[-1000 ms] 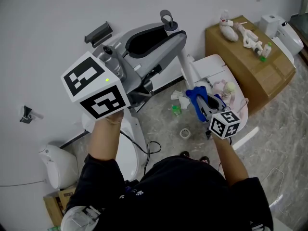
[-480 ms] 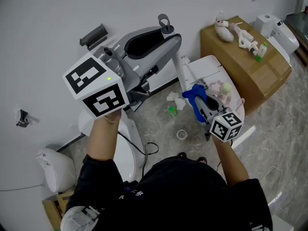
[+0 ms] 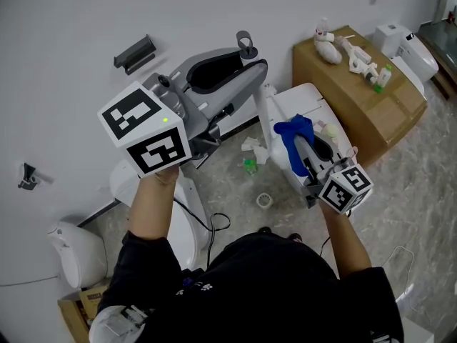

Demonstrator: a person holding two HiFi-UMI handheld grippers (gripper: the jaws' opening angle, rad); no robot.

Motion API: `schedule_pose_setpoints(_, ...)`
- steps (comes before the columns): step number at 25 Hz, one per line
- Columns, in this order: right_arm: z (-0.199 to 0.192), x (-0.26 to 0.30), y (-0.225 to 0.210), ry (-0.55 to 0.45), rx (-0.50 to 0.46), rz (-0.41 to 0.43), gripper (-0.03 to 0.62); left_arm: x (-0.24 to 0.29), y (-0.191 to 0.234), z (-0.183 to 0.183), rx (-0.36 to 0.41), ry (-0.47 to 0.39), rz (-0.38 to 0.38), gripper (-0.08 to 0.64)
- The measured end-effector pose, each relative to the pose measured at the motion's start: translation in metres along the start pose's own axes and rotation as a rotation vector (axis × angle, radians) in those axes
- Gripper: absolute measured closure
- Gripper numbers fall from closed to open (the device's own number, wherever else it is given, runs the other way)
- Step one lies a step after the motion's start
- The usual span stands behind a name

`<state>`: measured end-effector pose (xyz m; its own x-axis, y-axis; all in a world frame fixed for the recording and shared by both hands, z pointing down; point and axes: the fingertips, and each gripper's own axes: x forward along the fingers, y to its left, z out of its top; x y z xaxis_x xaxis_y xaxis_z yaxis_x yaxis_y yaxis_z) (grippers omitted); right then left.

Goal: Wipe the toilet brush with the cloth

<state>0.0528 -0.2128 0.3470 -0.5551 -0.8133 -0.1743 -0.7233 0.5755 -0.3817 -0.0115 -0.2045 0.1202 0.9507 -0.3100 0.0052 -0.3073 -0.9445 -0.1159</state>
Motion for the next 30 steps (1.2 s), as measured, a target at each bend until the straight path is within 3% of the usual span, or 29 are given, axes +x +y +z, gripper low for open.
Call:
schedule_pose_setpoints(20,0.147,0.018,0.059,-0.269,-0.085,0.254,0.528,0.006,-0.026,0.007,0.004,0.02,-0.136,0.46)
schedule_pose_setpoints(30,0.164,0.031,0.106,-0.28,-0.123,0.437,0.528,0.003,-0.038,0.02,-0.001,-0.006,-0.19,0.46)
